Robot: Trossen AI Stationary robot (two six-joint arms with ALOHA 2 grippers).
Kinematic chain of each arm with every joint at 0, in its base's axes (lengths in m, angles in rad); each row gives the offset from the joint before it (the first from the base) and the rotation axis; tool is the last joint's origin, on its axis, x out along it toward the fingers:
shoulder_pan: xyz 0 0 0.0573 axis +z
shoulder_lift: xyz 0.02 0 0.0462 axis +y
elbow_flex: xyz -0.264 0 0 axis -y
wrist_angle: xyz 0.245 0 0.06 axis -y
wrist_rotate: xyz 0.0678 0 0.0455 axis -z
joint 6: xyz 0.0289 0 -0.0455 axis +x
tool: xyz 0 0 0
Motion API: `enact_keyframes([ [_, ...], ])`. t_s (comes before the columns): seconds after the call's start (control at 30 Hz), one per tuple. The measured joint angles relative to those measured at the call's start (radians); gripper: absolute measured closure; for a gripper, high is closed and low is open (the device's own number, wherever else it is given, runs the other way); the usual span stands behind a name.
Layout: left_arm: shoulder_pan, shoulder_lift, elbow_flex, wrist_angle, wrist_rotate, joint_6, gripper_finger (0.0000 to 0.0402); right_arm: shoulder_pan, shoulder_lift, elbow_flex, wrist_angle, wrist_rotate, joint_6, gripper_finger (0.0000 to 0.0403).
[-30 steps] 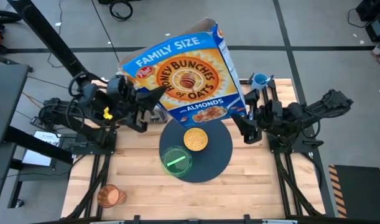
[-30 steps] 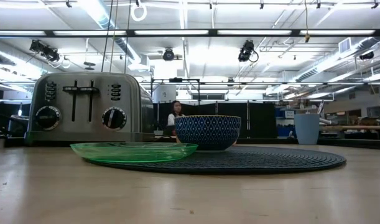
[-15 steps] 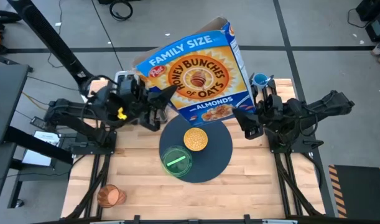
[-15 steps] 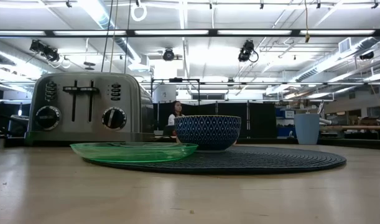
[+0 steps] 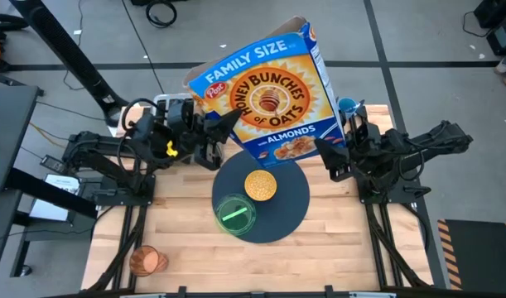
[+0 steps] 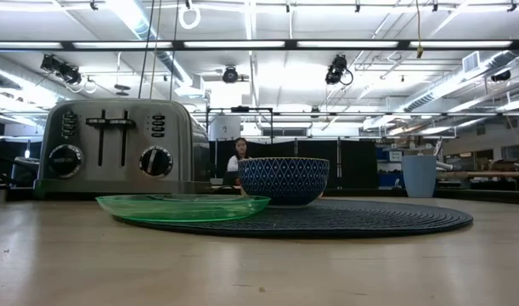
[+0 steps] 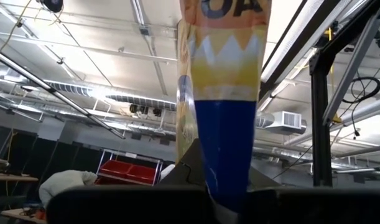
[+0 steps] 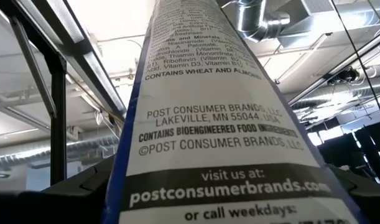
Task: Arrange a breakfast setting
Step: Pour the cereal from the blue cereal box into the yellow bowl
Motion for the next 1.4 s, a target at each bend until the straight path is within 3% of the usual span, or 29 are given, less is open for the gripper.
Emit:
enact_keyframes([
  [0.33, 0.000, 0.001, 0.000, -0.009, -0.001, -0.008, 0.0386, -0.001, -0.001, 0.000, 0.000, -0.031, -0.033, 0.0181],
  [0.47, -0.004, 0.005, -0.001, -0.028, 0.000, -0.029, 0.0349, -0.001, -0.013, -0.001, -0.019, -0.031, -0.070, 0.0205],
  [0.7, -0.005, -0.012, -0.001, -0.095, 0.017, -0.057, 0.0260, 0.011, -0.077, -0.005, -0.095, -0.022, -0.083, 0.0209],
  [0.87, -0.032, -0.093, -0.002, -0.308, 0.022, -0.056, 0.0208, 0.071, -0.174, -0.040, -0.213, 0.040, -0.093, 0.0210],
  [1.03, -0.078, -0.207, -0.002, -0.707, 0.013, -0.086, 0.0187, 0.158, -0.296, -0.085, -0.414, 0.154, -0.074, 0.0210],
  [1.27, -0.177, -0.318, -0.002, -1.246, -0.035, -0.366, 0.0198, 0.251, -0.438, -0.122, -0.647, 0.293, -0.004, 0.0211],
  [1.4, -0.239, -0.325, -0.002, -1.428, -0.054, -0.521, 0.0205, 0.290, -0.507, -0.166, -0.707, 0.273, 0.007, 0.0211],
])
